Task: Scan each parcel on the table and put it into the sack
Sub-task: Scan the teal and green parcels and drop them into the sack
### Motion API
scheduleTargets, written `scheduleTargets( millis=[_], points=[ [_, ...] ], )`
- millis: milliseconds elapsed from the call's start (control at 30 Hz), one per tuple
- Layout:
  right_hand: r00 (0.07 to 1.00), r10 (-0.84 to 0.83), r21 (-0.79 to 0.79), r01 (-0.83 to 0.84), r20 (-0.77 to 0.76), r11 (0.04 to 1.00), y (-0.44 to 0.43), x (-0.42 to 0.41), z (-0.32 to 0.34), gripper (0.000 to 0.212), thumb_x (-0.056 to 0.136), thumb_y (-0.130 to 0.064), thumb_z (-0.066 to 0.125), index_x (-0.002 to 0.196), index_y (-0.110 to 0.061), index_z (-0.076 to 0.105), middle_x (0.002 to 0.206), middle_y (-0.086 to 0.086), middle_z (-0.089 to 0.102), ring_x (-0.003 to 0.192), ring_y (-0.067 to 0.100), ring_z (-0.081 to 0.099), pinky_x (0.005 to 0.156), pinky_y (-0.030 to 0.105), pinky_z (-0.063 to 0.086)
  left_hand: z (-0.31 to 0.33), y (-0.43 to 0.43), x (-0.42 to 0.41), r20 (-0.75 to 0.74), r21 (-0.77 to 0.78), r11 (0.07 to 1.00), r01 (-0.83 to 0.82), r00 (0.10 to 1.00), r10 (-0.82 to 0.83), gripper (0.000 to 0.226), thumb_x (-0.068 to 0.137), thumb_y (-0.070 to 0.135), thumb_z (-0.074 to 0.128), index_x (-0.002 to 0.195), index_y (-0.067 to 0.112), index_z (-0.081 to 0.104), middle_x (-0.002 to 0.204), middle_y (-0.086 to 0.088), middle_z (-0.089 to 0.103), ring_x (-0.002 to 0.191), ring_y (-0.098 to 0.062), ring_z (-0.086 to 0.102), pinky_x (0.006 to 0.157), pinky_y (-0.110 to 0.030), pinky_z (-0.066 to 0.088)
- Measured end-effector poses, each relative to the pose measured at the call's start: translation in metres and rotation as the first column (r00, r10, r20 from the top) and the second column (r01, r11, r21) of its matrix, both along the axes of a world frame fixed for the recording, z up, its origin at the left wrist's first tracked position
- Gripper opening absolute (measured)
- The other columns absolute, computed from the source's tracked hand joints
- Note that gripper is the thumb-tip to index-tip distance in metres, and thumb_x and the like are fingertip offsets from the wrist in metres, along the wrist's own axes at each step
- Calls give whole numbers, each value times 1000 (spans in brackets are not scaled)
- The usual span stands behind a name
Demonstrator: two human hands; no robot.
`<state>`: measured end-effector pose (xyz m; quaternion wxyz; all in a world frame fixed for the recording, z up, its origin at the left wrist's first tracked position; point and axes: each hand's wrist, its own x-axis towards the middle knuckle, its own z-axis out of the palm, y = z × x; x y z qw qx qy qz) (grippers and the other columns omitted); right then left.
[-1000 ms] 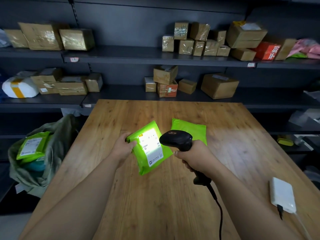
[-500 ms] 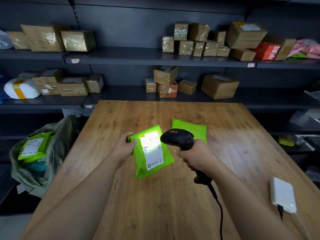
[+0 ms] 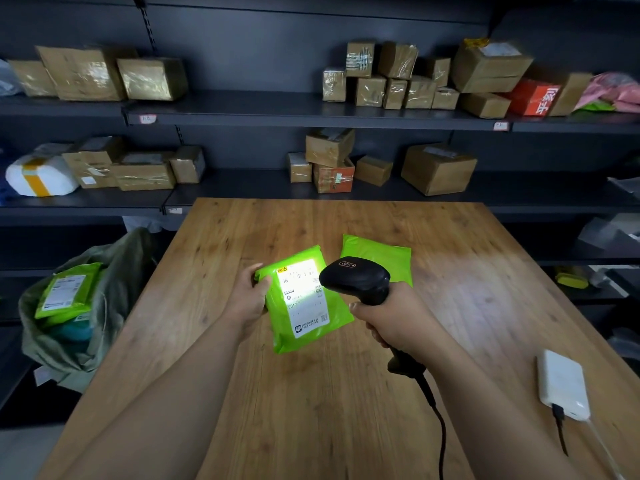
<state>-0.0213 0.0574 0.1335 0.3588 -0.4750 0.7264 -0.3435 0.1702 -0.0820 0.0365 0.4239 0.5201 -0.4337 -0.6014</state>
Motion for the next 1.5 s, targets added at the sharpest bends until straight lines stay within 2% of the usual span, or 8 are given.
scheduleTargets(
  millis=[333, 433, 567, 800, 933, 1033, 1233, 1500],
  points=[
    [999, -33, -7, 34, 30, 999, 10, -10, -11, 20, 80, -11, 65, 68, -7, 50, 58, 13, 46, 46, 22, 43, 50, 30, 35, -7, -2, -5, -36, 38, 999, -28, 999, 30, 35, 101, 13, 45, 136, 14, 44, 120, -10, 58, 97, -27, 58, 76, -39, 52],
    [989, -70, -45, 76, 132, 996, 8, -11, -16, 21, 82, -11, 68, 68, -5, 53, 57, 11, 49, 41, 19, 45, 46, 25, 37, -6, -1, -6, -34, 44, 999, -25, 999, 26, 35, 101, 13, 46, 136, 14, 44, 122, -11, 58, 100, -28, 58, 83, -43, 51],
    [948, -68, -104, 105, 310, 989, -4, -12, -24, 16, 83, -15, 74, 79, -4, 63, 62, 2, 53, 55, 13, 52, 58, 24, 44, 1, 5, -1, -33, 16, 1000, 0, 999, 1, 33, 100, 13, 48, 133, 12, 46, 120, -10, 58, 95, -25, 59, 71, -35, 52],
    [888, 4, -58, 25, 459, 998, -47, 32, -58, 13, 78, -12, 79, 78, -14, 66, 58, -14, 60, 52, -1, 54, 52, 13, 41, 16, 17, 53, -8, -48, 998, -47, 999, 46, 24, 98, 22, 53, 121, 15, 55, 109, -2, 66, 83, -12, 63, 66, -29, 54],
    [864, 30, 52, -65, 503, 996, -65, 87, -71, 27, 72, -13, 83, 97, -10, 72, 96, 9, 75, 88, 24, 71, 81, 39, 57, 25, 18, 110, 14, -69, 986, -151, 988, 152, 25, 98, 26, 53, 120, 16, 56, 108, -5, 66, 81, -13, 62, 63, -28, 52],
    [867, 66, 89, -125, 494, 988, -78, 141, -73, 35, 71, -11, 83, 101, -1, 69, 104, 18, 73, 100, 38, 67, 92, 55, 52, 25, 18, 164, 148, -149, 964, -221, 959, 243, 21, 99, 28, 52, 113, 17, 61, 107, -6, 67, 89, -19, 64, 74, -35, 54],
    [870, 130, 45, -172, 476, 984, -110, 283, -76, 19, 73, -8, 82, 81, -12, 65, 82, 3, 72, 77, 22, 68, 69, 34, 55, 19, 20, 307, 449, -194, 938, -288, 824, 346, 41, 99, 38, 47, 132, 15, 54, 124, -3, 60, 114, -21, 56, 103, -39, 43],
    [847, 118, 55, -170, 519, 984, -141, 507, -87, 22, 72, -2, 81, 89, -9, 67, 93, 11, 73, 79, 22, 68, 74, 34, 55, 21, 17, 527, 464, -134, 921, -365, 798, 384, 40, 91, 40, 61, 121, 14, 53, 111, 4, 61, 97, -11, 59, 72, -23, 45]
  ],
)
